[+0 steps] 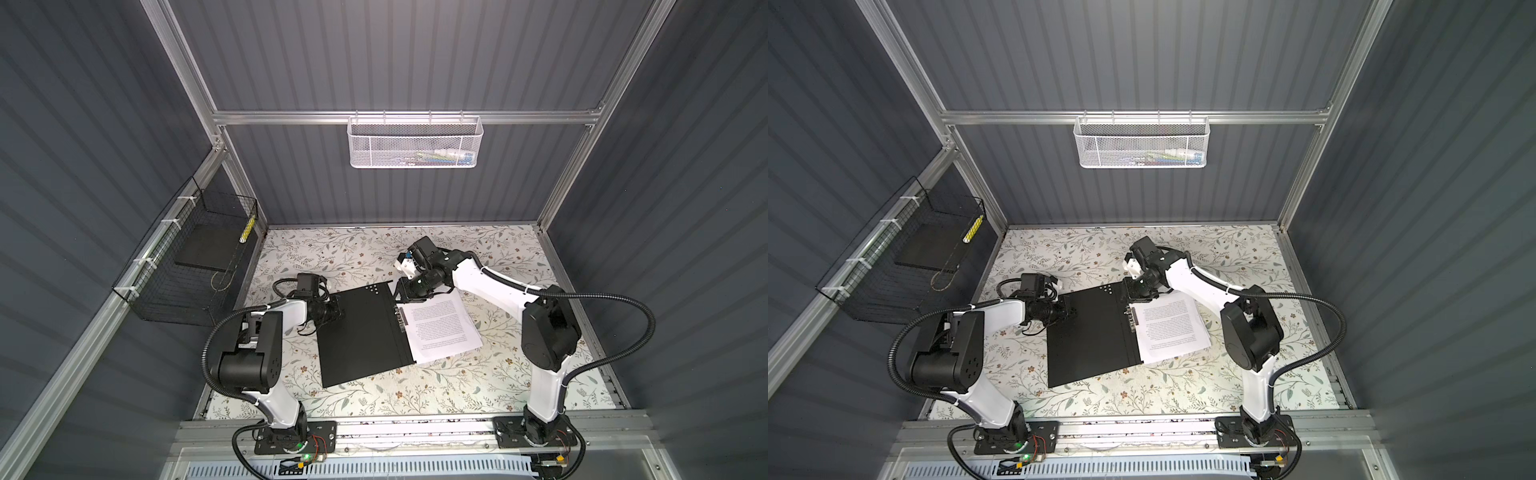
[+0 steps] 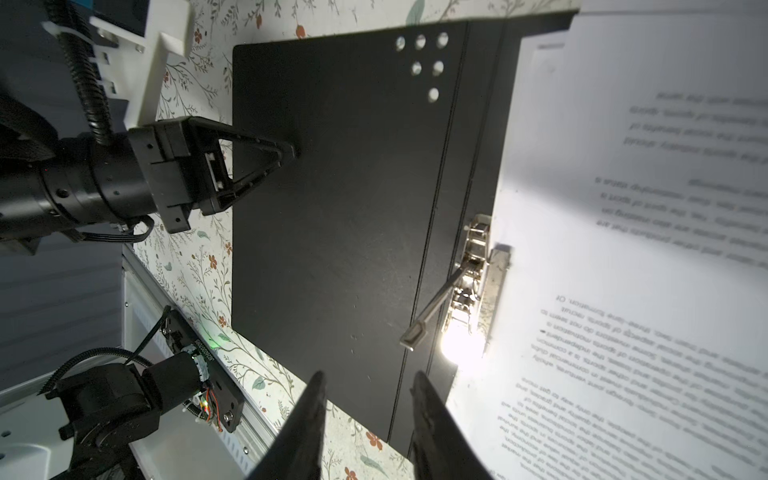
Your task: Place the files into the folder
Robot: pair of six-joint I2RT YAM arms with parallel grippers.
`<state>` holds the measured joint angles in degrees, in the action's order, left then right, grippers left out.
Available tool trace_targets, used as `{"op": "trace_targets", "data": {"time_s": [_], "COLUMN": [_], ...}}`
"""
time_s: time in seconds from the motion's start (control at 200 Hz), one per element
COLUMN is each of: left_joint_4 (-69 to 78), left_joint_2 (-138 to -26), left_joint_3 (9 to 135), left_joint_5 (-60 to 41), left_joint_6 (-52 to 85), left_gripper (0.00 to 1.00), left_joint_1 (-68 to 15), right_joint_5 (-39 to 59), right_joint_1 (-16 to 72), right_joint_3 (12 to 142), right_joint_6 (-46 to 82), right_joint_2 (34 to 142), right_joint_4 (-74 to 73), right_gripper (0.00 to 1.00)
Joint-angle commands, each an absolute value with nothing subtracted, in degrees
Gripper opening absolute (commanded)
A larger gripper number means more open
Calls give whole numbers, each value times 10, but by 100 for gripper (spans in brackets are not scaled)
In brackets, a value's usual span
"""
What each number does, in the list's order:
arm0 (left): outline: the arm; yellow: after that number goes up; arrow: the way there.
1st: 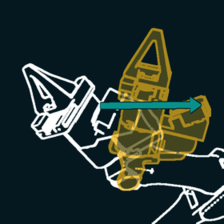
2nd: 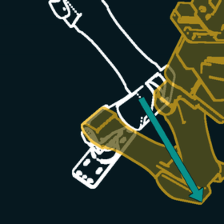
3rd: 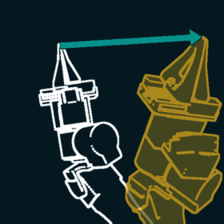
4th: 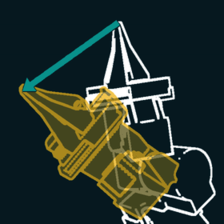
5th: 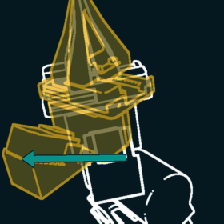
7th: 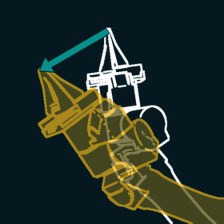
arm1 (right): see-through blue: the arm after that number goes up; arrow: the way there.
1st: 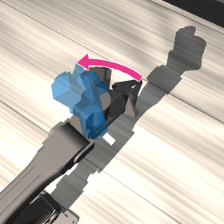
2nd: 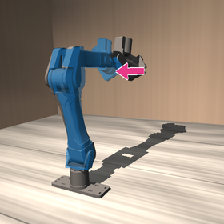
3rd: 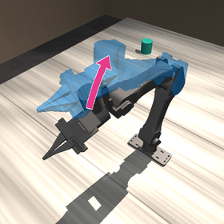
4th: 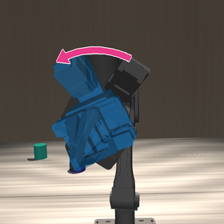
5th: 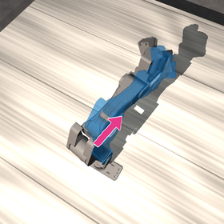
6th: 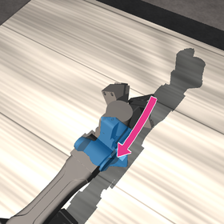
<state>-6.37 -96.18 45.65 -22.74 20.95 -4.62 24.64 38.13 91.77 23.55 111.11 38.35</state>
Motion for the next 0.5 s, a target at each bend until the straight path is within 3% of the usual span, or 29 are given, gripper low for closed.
{"op": "trace_targets", "data": {"time_s": [0.0, 0.495], "left_joint_4": [-114, -86], "left_joint_2": [-985, -986], "left_joint_3": [449, 417], "left_joint_5": [-172, -165], "left_joint_6": [189, 197], "left_gripper": [0, 0], "left_joint_1": [-45, -45], "right_joint_5": [243, 258], "right_joint_1": [372, 372], "right_joint_3": [953, 1018], "right_joint_6": [221, 204], "right_joint_2": [1142, 1228], "right_joint_4": [444, 493], "right_gripper": [34, 25]}}
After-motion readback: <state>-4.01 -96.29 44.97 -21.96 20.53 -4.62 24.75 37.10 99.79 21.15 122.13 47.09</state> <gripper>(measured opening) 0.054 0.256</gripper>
